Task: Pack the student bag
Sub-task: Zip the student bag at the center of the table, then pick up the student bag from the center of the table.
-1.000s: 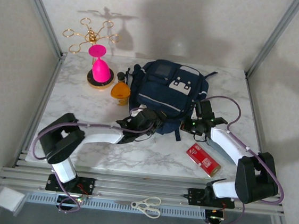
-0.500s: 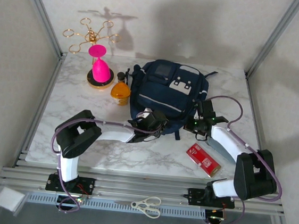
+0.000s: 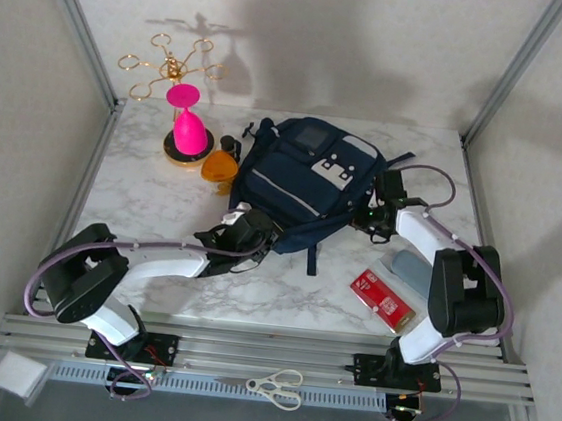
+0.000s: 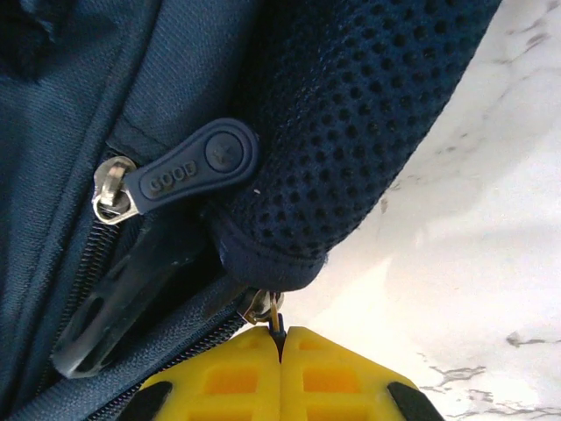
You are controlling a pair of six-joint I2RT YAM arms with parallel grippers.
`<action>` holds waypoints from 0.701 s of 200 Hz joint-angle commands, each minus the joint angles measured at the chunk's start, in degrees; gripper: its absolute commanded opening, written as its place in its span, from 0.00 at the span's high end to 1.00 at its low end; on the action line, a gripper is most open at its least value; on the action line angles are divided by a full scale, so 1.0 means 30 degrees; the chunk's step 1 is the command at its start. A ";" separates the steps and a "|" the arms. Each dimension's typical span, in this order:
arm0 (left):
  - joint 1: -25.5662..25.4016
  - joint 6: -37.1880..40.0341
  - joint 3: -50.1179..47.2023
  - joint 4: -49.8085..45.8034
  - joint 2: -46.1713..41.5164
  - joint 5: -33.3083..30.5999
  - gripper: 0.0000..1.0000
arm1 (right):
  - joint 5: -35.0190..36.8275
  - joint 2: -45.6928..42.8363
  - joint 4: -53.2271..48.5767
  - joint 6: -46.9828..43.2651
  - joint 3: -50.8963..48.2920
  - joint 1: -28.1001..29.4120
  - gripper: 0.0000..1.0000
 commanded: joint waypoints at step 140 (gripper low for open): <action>-0.1169 0.8590 0.4852 -0.5273 -0.0323 -0.1210 0.57 | -0.1327 0.0870 0.0015 0.3754 0.4156 -0.0571 0.57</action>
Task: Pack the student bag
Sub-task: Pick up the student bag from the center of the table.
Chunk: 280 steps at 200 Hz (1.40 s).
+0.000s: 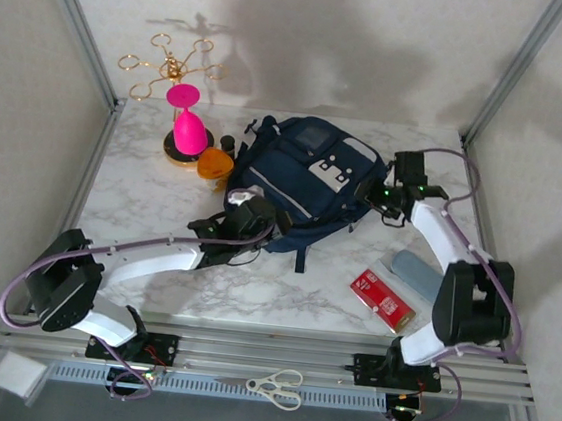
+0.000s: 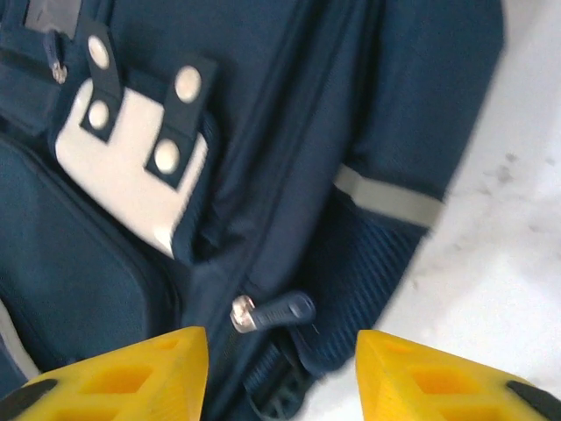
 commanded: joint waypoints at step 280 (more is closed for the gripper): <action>-0.1146 -0.1128 0.8862 -0.1830 0.6594 0.0530 0.42 | -0.6575 -0.1530 1.1541 0.9934 -0.3506 -0.0046 1.00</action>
